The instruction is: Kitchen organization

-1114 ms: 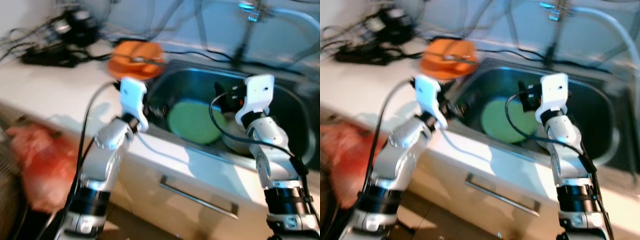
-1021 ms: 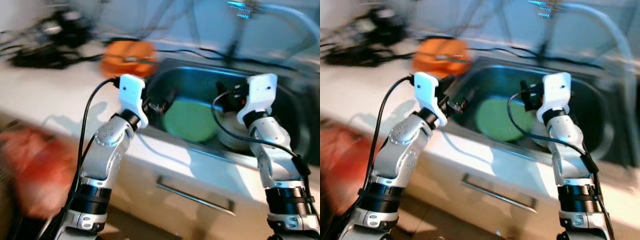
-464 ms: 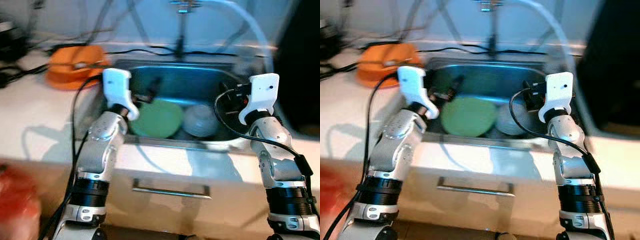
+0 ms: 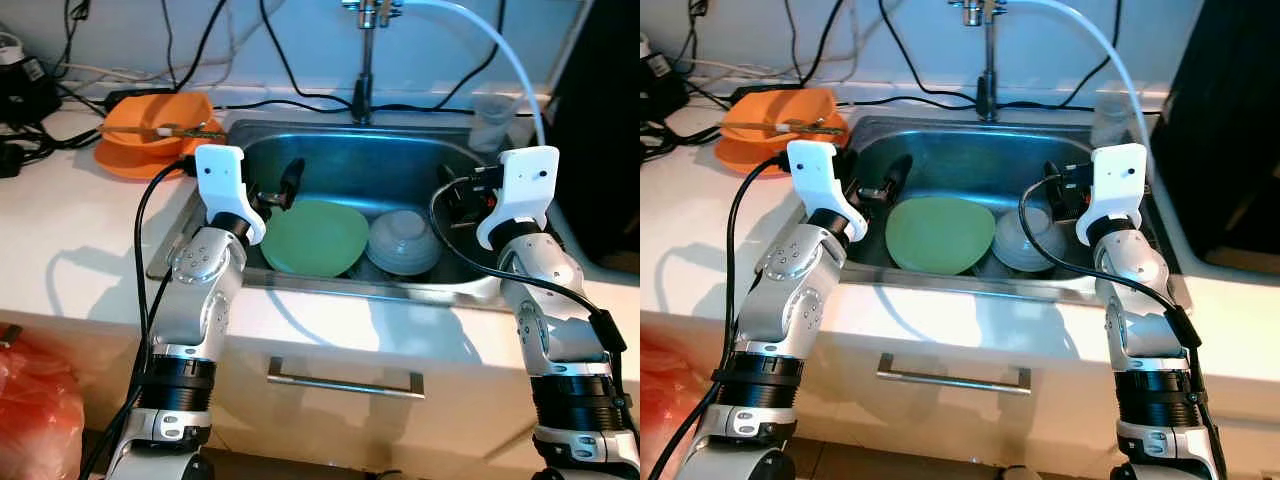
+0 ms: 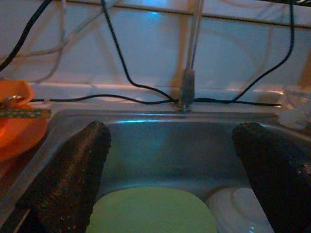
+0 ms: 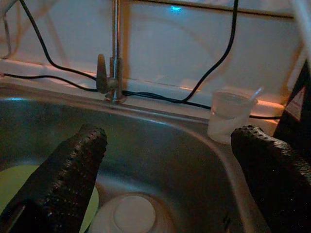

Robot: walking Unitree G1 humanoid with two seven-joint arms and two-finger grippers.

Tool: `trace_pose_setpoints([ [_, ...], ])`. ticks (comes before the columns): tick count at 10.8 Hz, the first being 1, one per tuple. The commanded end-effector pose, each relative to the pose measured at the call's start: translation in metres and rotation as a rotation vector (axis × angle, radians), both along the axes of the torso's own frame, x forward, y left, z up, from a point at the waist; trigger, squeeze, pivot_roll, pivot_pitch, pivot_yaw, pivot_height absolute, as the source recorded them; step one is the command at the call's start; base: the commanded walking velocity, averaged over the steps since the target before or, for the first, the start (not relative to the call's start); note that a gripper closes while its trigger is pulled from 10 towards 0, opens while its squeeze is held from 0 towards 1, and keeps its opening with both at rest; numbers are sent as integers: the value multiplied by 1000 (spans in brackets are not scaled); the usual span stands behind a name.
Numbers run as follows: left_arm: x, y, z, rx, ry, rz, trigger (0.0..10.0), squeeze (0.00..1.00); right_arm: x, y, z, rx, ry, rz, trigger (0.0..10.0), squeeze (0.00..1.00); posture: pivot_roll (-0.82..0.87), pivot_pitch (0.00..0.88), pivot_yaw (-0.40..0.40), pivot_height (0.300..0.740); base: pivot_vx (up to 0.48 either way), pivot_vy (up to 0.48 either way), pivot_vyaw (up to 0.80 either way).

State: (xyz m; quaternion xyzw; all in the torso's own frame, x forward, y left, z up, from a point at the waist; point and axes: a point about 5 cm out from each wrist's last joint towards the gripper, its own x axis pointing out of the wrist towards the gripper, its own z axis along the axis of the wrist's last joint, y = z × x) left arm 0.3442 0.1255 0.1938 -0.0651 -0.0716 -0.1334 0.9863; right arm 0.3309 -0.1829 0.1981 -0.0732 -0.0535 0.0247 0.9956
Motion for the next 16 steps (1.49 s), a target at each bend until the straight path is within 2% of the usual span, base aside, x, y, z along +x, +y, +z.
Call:
trace_pose_setpoints([
  [1,4,2,6,-6,0,10,10000,0,0,4,7,6,-19,11,10000,643,-76,0,55,740,0,0,0],
  [4,7,8,6,2,3,13,10000,0,1,5,8,6,-20,11,10000,612,-78,0,59,740,0,167,0],
  [12,9,7,6,-11,7,11,10000,0,1,2,7,-4,-5,3,10000,600,-82,0,58,740,0,0,-704],
  [16,10,9,6,-22,17,18,10000,0,2,3,6,-9,0,10,10000,600,-81,0,53,740,0,0,0],
])
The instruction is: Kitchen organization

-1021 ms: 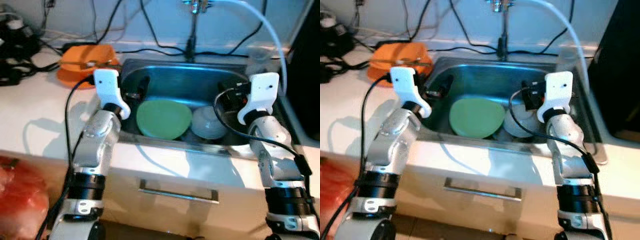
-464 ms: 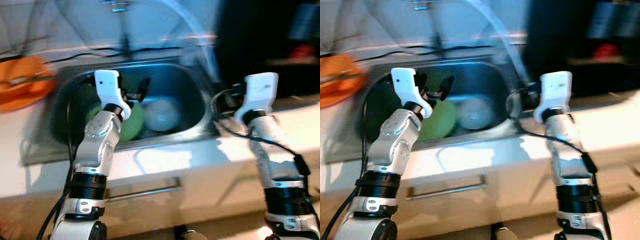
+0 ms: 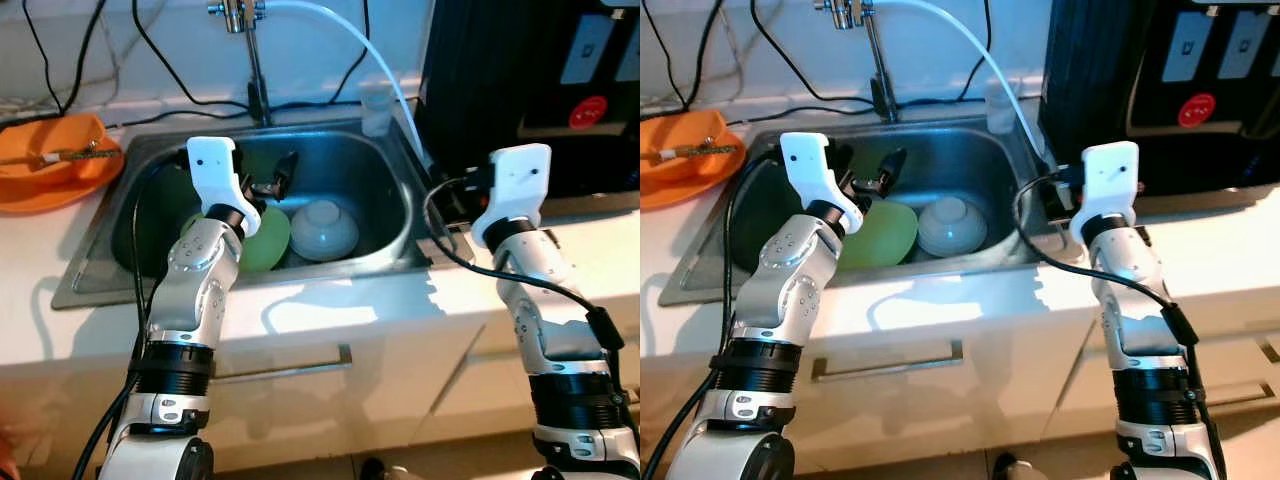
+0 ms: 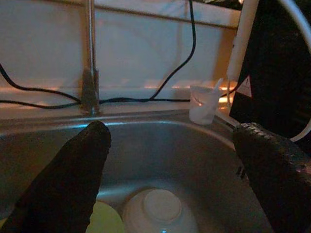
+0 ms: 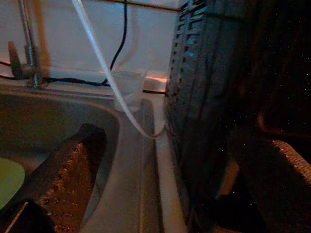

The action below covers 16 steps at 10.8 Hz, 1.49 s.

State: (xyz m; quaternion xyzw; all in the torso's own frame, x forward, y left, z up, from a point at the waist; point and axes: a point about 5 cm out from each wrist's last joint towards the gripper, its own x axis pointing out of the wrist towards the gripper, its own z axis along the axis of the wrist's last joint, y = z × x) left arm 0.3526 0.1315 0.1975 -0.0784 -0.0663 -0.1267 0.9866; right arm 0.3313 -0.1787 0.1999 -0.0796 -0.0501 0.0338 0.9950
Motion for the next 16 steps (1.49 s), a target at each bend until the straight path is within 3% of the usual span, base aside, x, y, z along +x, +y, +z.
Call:
trace_pose_setpoints([
  [1,1,3,2,3,3,7,10000,0,2,-1,4,4,-7,-6,10000,596,-81,0,53,740,0,0,0],
  [16,3,1,0,19,26,0,10000,0,3,0,5,1,-17,-14,10000,604,-80,0,62,740,0,343,0],
])
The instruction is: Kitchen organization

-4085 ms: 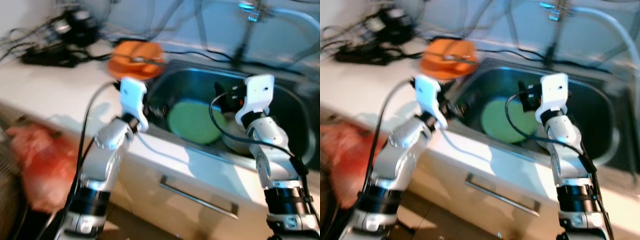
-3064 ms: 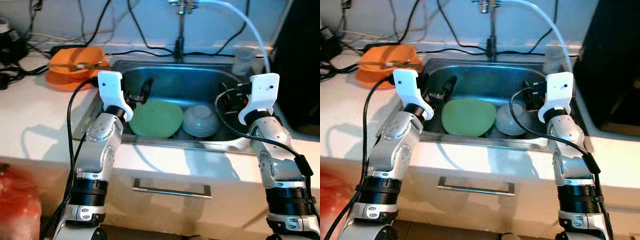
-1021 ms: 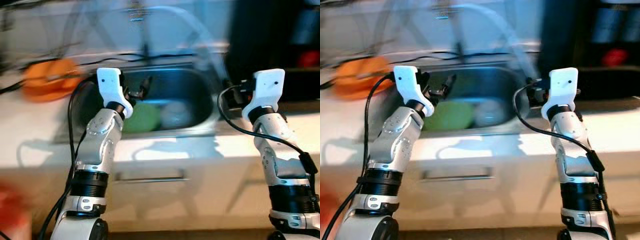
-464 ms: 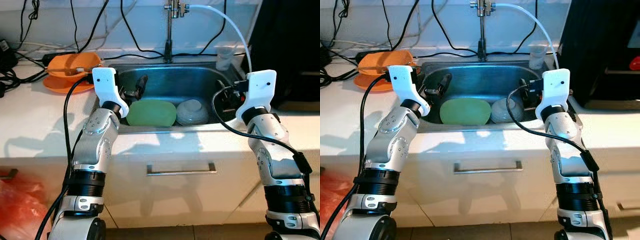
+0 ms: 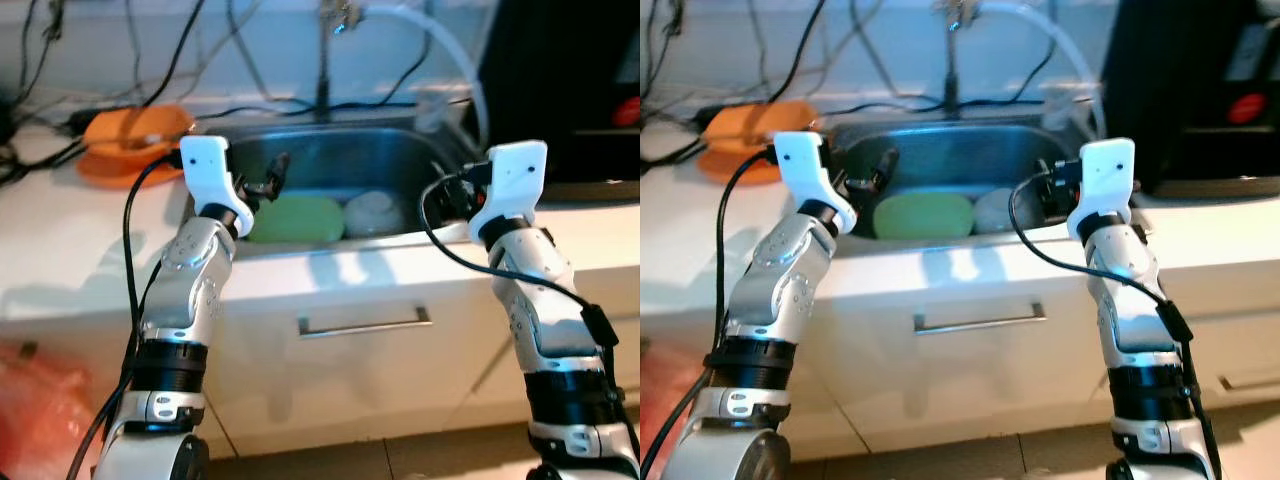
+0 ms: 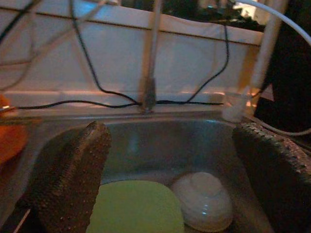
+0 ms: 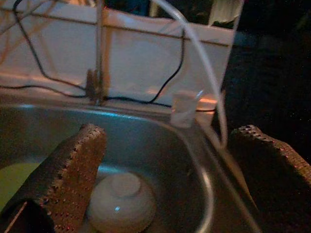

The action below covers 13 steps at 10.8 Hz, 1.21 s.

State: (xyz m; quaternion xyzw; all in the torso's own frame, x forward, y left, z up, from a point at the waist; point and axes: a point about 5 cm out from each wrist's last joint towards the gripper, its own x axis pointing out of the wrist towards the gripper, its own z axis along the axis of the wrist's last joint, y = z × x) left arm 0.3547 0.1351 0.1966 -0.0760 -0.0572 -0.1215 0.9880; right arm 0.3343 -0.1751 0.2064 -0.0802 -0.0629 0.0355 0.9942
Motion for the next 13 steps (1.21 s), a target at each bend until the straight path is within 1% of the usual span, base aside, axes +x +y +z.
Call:
trace_pose_setpoints([
  [1,1,-3,1,17,3,-10,10000,0,0,-4,-2,1,9,-23,10000,600,-82,0,65,740,0,244,0],
  [5,0,-6,4,21,-28,-33,10000,0,0,-4,-2,1,5,-26,10000,600,-81,0,68,740,0,0,0],
  [6,-1,-5,8,17,-53,-8,10000,0,-1,-1,1,15,-18,10,10000,604,-81,0,68,740,0,0,0],
  [8,-2,-1,23,50,-148,62,10000,0,-7,12,13,8,-93,104,10000,612,-82,0,66,740,0,0,0],
  [10,-2,-2,24,49,-150,63,10000,0,-6,15,14,-10,-101,115,10000,620,-81,0,66,740,0,0,0],
  [13,-2,-2,20,49,-141,66,10000,0,-5,12,11,-10,-87,85,10000,616,-81,0,66,740,0,0,585],
])
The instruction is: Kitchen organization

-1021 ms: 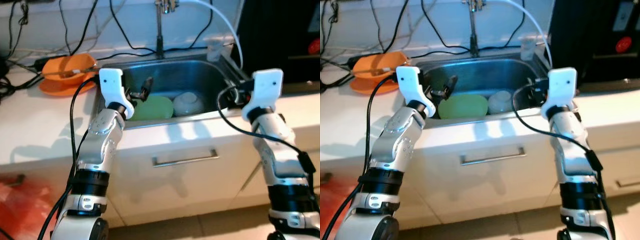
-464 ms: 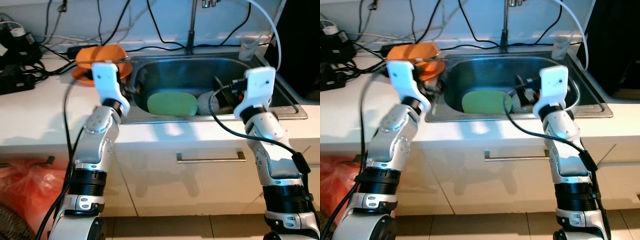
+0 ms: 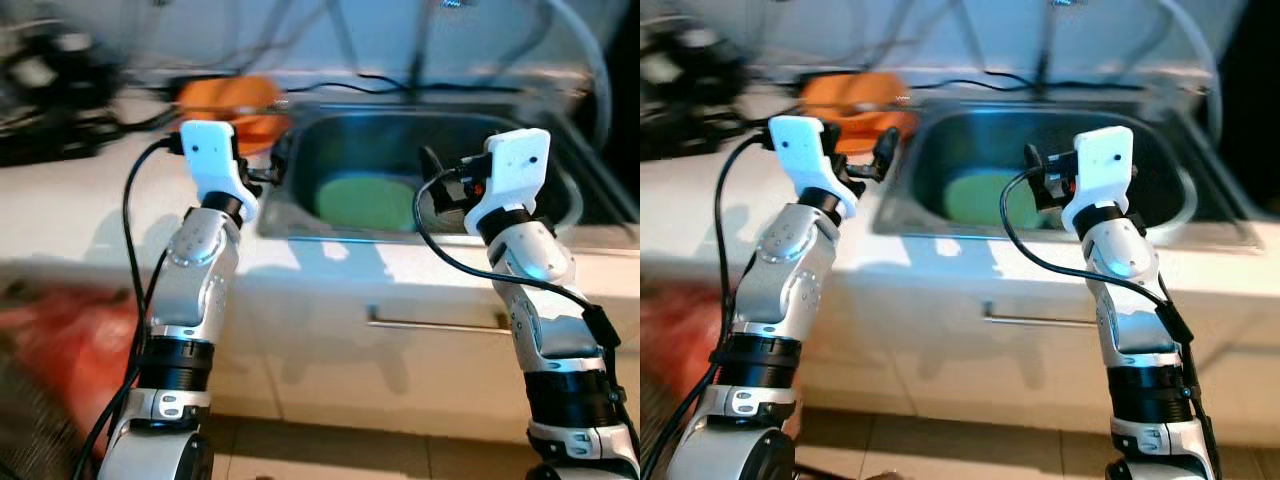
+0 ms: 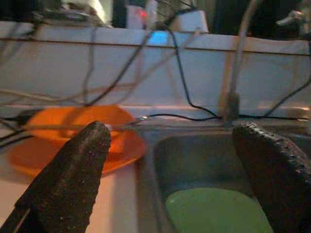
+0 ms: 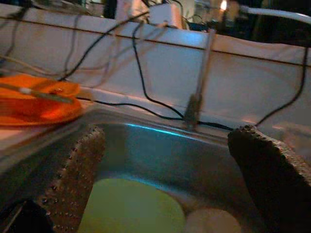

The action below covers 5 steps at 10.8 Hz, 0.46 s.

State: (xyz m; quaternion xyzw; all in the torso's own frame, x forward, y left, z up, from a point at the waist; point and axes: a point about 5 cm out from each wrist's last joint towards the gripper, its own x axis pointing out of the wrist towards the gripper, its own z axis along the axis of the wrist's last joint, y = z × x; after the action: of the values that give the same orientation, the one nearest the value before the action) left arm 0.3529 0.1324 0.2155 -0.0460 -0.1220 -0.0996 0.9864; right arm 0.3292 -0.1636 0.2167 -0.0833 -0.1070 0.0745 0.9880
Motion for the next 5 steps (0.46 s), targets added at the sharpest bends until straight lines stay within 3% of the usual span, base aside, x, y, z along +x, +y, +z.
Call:
trace_pose_setpoints([
  [1,0,2,3,13,-18,24,10000,0,0,0,1,-2,-5,0,10000,616,-81,0,66,740,0,0,0],
  [3,1,6,10,16,-43,51,10000,0,0,1,3,3,-17,5,10000,624,-83,0,67,740,0,0,722],
  [5,1,9,10,25,-40,68,10000,0,0,0,2,12,-12,-2,10000,604,-82,0,68,740,0,0,0],
])
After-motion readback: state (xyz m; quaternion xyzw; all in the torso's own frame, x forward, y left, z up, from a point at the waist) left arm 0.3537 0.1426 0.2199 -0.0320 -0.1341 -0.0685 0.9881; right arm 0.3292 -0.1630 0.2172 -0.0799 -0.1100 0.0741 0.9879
